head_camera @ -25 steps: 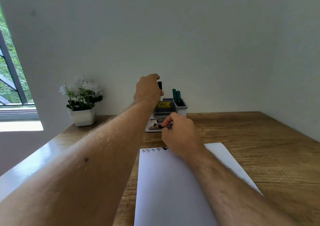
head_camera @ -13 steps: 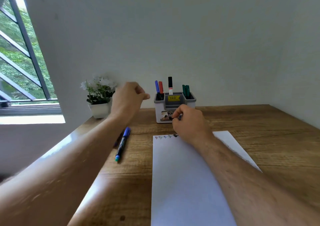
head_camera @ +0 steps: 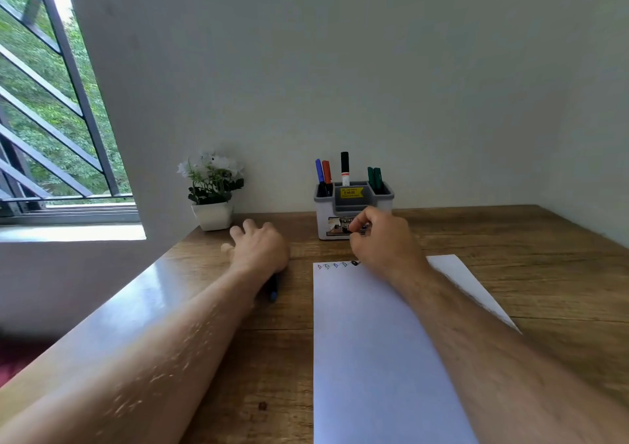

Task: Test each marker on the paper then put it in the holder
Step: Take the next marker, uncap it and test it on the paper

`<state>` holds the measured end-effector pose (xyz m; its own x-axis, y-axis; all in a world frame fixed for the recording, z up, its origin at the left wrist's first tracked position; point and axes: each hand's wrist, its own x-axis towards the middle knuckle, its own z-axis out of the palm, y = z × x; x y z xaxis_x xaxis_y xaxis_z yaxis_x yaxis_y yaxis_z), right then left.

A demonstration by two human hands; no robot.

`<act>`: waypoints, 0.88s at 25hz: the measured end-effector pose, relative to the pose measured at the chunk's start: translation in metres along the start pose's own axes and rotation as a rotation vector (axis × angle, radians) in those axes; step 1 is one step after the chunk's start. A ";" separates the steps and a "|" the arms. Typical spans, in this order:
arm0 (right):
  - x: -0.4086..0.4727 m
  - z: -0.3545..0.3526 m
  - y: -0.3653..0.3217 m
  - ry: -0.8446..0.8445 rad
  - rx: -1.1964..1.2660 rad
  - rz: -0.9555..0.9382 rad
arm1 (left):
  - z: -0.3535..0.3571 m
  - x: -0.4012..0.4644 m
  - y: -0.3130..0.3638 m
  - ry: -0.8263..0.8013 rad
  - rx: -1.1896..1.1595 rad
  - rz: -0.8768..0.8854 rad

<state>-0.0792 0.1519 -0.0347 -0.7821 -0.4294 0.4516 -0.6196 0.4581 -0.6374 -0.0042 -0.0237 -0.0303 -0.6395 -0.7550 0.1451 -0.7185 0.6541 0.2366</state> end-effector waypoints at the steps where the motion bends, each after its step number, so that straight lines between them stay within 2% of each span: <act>1: 0.000 0.000 0.000 -0.004 0.000 0.001 | 0.001 -0.001 0.008 -0.015 -0.001 -0.005; 7: 0.000 -0.001 0.001 -0.028 0.022 -0.006 | 0.005 -0.002 0.034 -0.046 -0.018 -0.005; 9: 0.000 0.000 0.000 -0.027 0.019 -0.011 | 0.000 -0.003 0.030 0.076 -0.068 0.078; 11: 0.002 0.000 -0.001 -0.031 0.022 -0.014 | -0.011 -0.003 0.023 0.230 -0.189 0.234; 13: 0.003 0.000 -0.001 -0.023 0.019 -0.026 | -0.021 -0.003 0.019 0.245 -0.241 0.280; 17: 0.003 0.000 -0.001 -0.019 -0.010 -0.036 | -0.018 -0.008 0.020 0.174 -0.017 0.207; 22: 0.003 0.000 -0.001 -0.020 -0.024 -0.052 | -0.014 -0.013 0.028 0.193 0.024 0.226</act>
<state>-0.0807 0.1505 -0.0328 -0.7475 -0.4684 0.4709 -0.6609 0.4534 -0.5981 -0.0118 0.0042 -0.0118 -0.7219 -0.5832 0.3724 -0.5714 0.8060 0.1547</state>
